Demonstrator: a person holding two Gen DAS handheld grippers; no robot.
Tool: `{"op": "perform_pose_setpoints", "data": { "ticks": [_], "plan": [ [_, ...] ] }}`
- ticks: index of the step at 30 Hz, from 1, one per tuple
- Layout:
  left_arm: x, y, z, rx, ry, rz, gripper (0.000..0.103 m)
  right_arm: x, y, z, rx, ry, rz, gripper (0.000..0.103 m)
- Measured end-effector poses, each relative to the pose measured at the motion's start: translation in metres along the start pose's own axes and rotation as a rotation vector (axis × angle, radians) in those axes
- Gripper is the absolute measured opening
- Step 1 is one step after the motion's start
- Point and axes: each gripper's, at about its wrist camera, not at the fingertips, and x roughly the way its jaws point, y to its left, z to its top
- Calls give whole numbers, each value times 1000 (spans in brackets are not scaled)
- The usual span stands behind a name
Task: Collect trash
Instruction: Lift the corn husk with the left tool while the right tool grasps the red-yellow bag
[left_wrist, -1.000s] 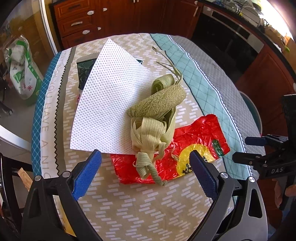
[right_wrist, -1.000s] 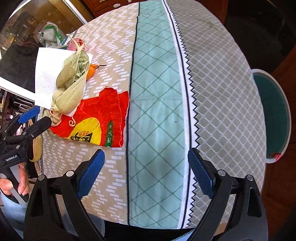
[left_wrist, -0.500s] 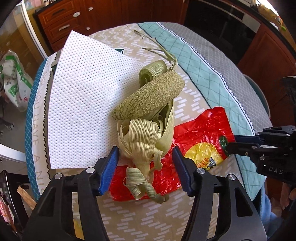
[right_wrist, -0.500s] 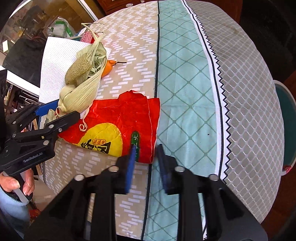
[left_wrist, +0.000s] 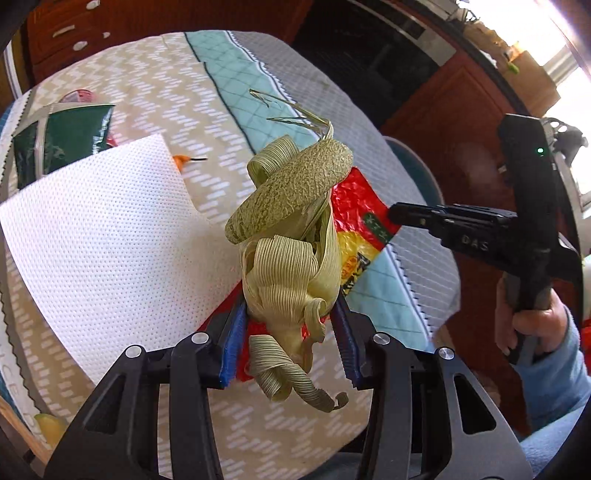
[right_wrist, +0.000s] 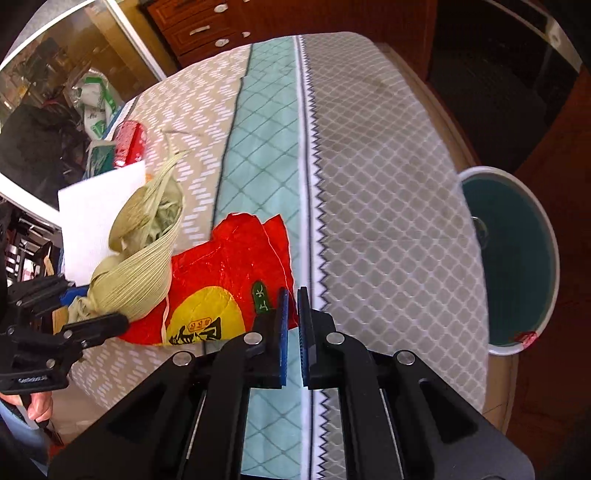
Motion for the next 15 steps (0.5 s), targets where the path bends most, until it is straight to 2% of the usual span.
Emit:
{"op": "perform_pose_setpoints", "data": {
  "ticks": [4, 6, 8, 9, 10, 12, 15],
  "plan": [
    [0, 12, 9, -130, -2, -160, 45, -10, -31, 4, 33, -31, -72, 5],
    [0, 21, 12, -198, -8, -200, 45, -10, -42, 11, 53, -36, -81, 8],
    [0, 28, 14, -233, -16, -184, 45, -10, -49, 11, 83, -33, -53, 10],
    [-2, 29, 13, -236, -25, -160, 45, -11, -50, 10, 91, -29, -42, 20],
    [-4, 28, 12, -233, -36, -134, 45, -11, -50, 10, 96, -26, -26, 35],
    [-10, 29, 10, -242, -59, -117, 45, -10, -44, 7, 98, -19, -10, 52],
    [-21, 43, 8, -286, -82, -148, 45, -4, -32, 0, 106, 10, 49, 52]
  ]
}}
